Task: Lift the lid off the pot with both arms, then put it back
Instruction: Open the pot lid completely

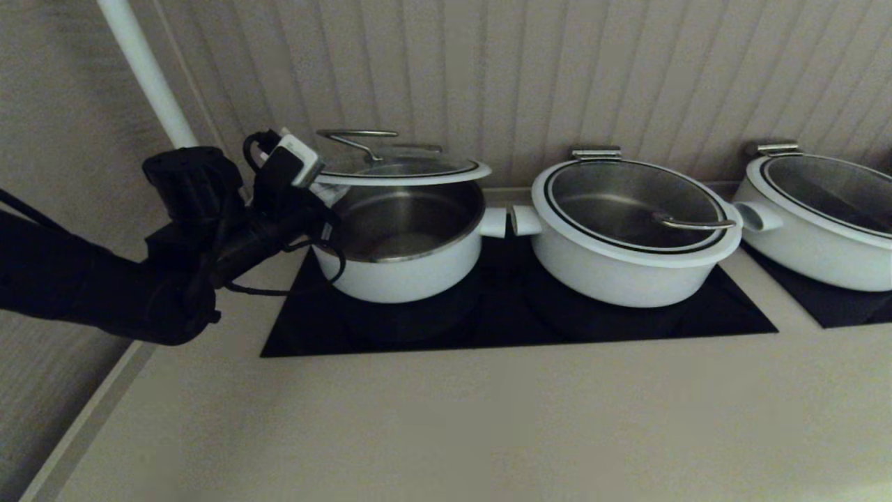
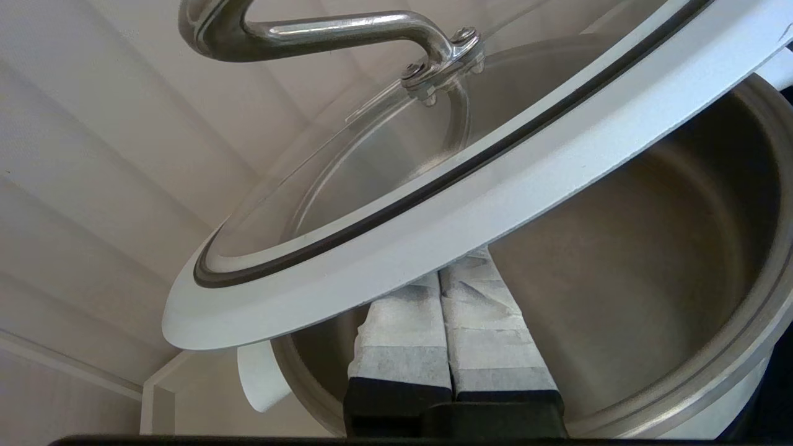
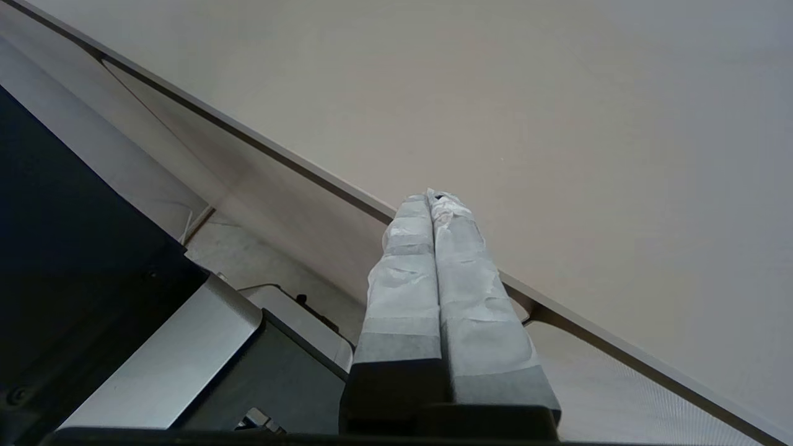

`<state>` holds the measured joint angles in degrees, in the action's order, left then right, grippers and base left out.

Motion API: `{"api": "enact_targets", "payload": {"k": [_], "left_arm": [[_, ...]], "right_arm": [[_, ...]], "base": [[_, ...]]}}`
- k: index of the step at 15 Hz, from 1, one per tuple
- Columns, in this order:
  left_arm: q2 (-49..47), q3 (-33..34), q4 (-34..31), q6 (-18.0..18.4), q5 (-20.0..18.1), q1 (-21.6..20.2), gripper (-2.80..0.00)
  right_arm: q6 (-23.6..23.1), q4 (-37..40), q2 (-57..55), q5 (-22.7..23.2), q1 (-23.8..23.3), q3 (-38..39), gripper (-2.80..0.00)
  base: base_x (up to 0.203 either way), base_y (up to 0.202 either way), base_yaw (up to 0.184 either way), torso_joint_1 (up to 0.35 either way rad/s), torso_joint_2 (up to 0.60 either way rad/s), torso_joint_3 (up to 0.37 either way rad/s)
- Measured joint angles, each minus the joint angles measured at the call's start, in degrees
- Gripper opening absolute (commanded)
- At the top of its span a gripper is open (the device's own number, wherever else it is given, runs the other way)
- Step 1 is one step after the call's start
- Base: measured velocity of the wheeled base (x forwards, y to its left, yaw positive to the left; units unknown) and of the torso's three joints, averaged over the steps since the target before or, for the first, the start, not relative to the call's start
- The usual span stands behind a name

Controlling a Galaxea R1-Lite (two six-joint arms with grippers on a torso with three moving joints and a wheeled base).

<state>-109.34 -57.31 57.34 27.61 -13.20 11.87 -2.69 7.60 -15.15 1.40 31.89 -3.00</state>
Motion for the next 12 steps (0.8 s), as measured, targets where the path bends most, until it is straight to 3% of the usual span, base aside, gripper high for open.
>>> {"api": "enact_targets", "payload": {"k": [12], "left_arm": [[0.30, 0.00, 0.00, 0.00, 0.11, -0.02, -2.80]], "right_arm": [[0.02, 0.01, 0.00, 0.07, 0.00, 0.02, -2.80]], "base": [[0.000, 0.000, 0.000, 0.000, 0.00, 0.000]]}}
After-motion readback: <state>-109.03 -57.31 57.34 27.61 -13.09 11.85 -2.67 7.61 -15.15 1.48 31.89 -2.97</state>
